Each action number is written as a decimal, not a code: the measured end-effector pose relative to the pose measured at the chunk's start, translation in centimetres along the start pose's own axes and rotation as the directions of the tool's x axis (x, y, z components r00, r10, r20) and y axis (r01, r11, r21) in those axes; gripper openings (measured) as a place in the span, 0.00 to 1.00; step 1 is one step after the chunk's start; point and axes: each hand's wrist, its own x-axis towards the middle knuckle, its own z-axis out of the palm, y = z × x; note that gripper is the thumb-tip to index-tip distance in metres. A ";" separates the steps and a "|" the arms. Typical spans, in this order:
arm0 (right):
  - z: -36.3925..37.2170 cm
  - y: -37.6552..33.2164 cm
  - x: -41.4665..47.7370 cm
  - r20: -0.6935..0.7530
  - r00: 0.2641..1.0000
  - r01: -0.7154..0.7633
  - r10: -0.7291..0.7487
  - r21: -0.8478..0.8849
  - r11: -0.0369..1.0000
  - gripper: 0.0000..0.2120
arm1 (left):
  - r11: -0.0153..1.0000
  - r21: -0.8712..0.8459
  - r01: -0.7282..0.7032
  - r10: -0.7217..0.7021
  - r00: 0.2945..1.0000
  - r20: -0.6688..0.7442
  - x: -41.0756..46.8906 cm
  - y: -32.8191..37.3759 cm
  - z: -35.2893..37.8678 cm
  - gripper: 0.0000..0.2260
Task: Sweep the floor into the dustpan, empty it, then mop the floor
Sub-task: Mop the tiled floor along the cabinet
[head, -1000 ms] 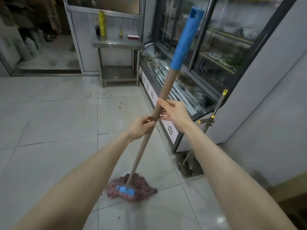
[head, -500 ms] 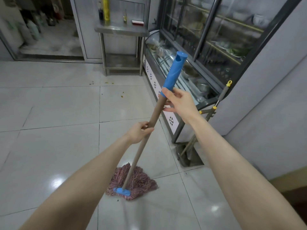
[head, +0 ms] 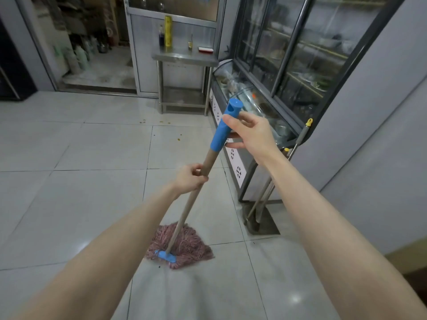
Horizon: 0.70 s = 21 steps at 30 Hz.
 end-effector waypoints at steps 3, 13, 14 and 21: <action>-0.7 -0.8 -3.5 0.022 1.000 -0.005 0.006 -0.005 1.000 0.05 | 0.988 -0.136 0.080 -0.089 0.994 -0.064 -3.1 -0.6 1.5 0.15; -2.1 -2.5 -13.3 0.156 0.986 -0.062 0.060 0.008 0.998 0.15 | 0.849 -0.381 0.367 -0.402 0.916 -0.014 -12.5 0.3 6.2 0.21; -2.2 -2.5 -13.7 0.174 0.982 -0.078 0.076 0.004 0.997 0.16 | 0.830 -0.423 0.364 -0.402 0.916 -0.001 -12.9 0.4 6.5 0.18; -3.4 -1.5 -14.1 0.194 0.959 -0.216 0.205 0.038 0.976 0.21 | 0.756 -0.583 0.297 -0.382 0.924 -0.025 -12.0 0.1 8.1 0.06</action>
